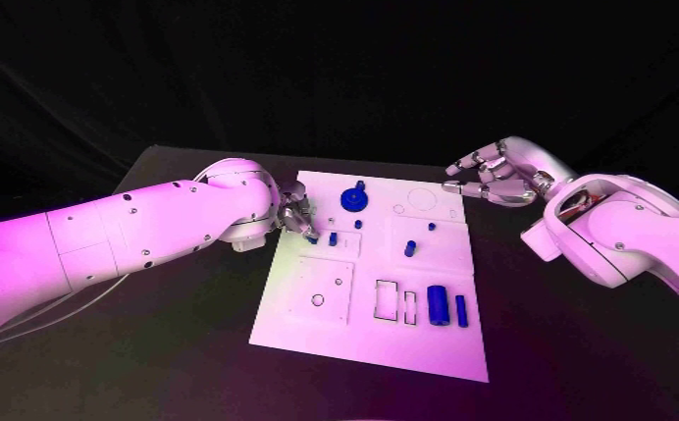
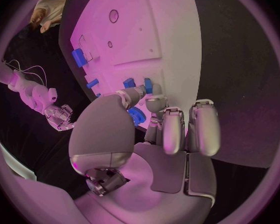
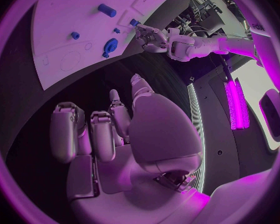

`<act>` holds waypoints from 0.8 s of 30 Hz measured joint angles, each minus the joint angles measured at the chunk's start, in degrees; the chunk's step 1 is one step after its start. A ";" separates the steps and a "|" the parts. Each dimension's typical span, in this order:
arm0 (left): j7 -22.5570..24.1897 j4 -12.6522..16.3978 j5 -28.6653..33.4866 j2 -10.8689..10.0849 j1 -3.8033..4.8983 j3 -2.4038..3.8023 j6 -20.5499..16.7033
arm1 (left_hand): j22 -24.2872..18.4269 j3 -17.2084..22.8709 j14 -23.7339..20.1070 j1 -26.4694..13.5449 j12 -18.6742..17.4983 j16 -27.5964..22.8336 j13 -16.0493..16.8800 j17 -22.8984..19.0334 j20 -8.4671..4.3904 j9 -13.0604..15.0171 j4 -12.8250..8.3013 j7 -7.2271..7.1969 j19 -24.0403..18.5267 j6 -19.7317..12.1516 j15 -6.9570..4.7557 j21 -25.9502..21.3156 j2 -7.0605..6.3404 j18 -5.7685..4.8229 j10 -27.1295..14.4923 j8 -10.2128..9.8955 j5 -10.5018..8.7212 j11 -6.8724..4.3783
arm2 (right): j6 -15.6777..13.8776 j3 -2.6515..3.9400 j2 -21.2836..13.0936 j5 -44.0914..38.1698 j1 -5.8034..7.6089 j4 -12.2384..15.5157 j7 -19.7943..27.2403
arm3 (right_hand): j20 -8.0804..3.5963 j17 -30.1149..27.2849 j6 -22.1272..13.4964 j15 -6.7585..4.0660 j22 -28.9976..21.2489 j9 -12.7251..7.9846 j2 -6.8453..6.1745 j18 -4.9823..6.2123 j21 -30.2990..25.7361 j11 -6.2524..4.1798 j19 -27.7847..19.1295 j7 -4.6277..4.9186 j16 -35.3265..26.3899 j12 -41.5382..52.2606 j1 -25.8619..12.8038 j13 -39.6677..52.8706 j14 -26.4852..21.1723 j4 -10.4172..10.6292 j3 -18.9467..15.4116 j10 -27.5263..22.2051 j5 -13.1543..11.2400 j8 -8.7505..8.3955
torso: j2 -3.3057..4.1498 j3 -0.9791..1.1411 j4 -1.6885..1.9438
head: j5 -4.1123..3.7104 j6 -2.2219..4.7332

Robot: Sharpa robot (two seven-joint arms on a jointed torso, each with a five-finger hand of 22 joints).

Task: Assemble the parts on the task board

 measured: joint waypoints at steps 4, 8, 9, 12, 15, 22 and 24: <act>-0.07 0.02 -0.07 -0.02 -0.01 0.01 0.11 | 0.00 0.00 0.00 0.00 0.00 0.00 0.00 0.00 0.00 -0.02 0.00 0.00 0.00 0.00 0.00 0.00 0.00 0.00 0.00 -0.01 -0.06 0.00 | 0.05 0.00 0.00 0.00 0.00 0.00 -0.01 | 0.00 0.00 0.00 0.00 0.00 0.00 0.00 0.00 0.00 0.00 0.00 0.00 0.00 0.00 0.00 0.00 0.00 0.00 0.00 0.00 0.00 0.00 | 0.01 0.00 0.01 | 0.03 0.05; -0.17 0.02 -0.08 -0.02 -0.02 0.01 0.15 | 0.00 0.02 0.13 -0.03 0.00 0.00 0.00 0.00 0.00 -0.01 0.02 0.00 0.00 0.00 -0.13 0.00 -0.02 0.00 -0.01 -0.09 0.14 0.01 | 0.08 0.00 0.00 0.00 0.00 -0.01 -0.01 | 0.00 0.00 0.00 0.00 -0.01 0.00 0.00 0.00 0.00 0.00 0.00 0.00 0.00 0.00 0.00 0.00 0.00 0.00 0.00 0.00 0.00 0.00 | 0.01 -0.01 -0.01 | 0.10 0.08; -0.20 0.02 -0.07 -0.02 -0.02 0.01 0.15 | -0.01 0.17 0.21 -0.08 0.00 0.00 0.00 -0.01 0.00 -0.01 0.16 0.00 0.00 0.00 -0.21 0.00 -0.08 0.00 -0.01 -0.07 0.14 0.01 | 0.09 0.00 0.00 0.00 0.00 -0.01 -0.01 | 0.00 0.00 0.00 0.00 -0.01 0.00 0.00 0.00 0.00 0.00 0.00 0.00 0.00 0.00 0.00 0.00 0.00 0.00 0.00 0.00 0.00 0.00 | 0.01 -0.01 -0.01 | 0.11 0.08; -0.32 0.02 0.02 0.03 -0.02 0.01 0.16 | -0.01 0.32 0.21 -0.18 0.00 0.00 -0.13 0.00 0.00 0.10 0.32 0.00 0.00 0.00 -0.21 0.00 -0.17 0.00 0.31 0.40 0.14 0.08 | 0.10 0.00 0.00 0.00 0.00 -0.01 -0.02 | 0.00 0.00 0.00 0.00 -0.01 0.00 0.00 0.00 0.00 0.00 0.00 0.00 0.00 0.00 0.00 0.00 0.00 0.00 0.00 0.00 0.00 0.00 | 0.01 -0.01 -0.02 | 0.13 0.08; -0.46 -0.02 0.13 0.08 -0.01 0.02 0.16 | -0.01 0.41 0.21 -0.79 -0.15 0.00 -0.65 -0.01 0.00 0.45 0.37 0.00 0.00 0.00 -0.21 0.00 -0.26 0.00 0.44 0.67 0.14 -0.05 | 0.11 0.00 0.00 0.00 0.00 -0.01 -0.02 | 0.00 0.00 0.00 0.00 -0.01 0.00 0.00 0.00 0.00 0.00 0.00 0.00 0.00 0.00 0.00 0.00 0.00 0.00 0.00 0.00 0.00 0.00 | 0.02 -0.01 -0.02 | 0.16 0.04; -1.01 -0.33 0.50 0.39 0.01 0.03 0.25 | 0.29 2.80 0.00 -3.33 -1.12 0.00 -1.96 -0.01 0.00 1.09 -2.27 0.00 0.00 0.00 -0.42 0.00 -1.07 0.00 0.66 1.53 0.14 -0.26 | 0.14 0.00 -0.01 0.00 -0.01 0.00 -0.02 | 0.20 -0.01 0.00 0.00 0.01 -0.01 0.31 0.00 0.00 0.00 -0.20 0.00 0.00 0.00 -0.31 0.00 0.00 0.17 -0.17 0.00 0.00 0.00 | 0.03 0.01 -0.05 | 0.13 -0.08; -1.19 -0.48 0.64 0.51 0.01 0.03 0.27 | 0.39 2.56 0.20 -3.74 -1.12 0.00 -1.96 -0.01 -0.21 1.12 -2.82 0.00 0.21 0.01 -0.62 0.00 -0.83 0.00 0.74 1.55 0.14 -0.33 | 0.14 0.00 -0.02 0.00 -0.01 0.00 -0.02 | 0.21 -0.01 0.00 0.00 0.04 0.04 0.31 0.00 0.00 0.00 -0.20 0.00 0.00 0.00 -0.31 0.00 0.00 0.17 -0.17 0.00 0.00 0.00 | 0.03 0.02 -0.06 | 0.09 -0.10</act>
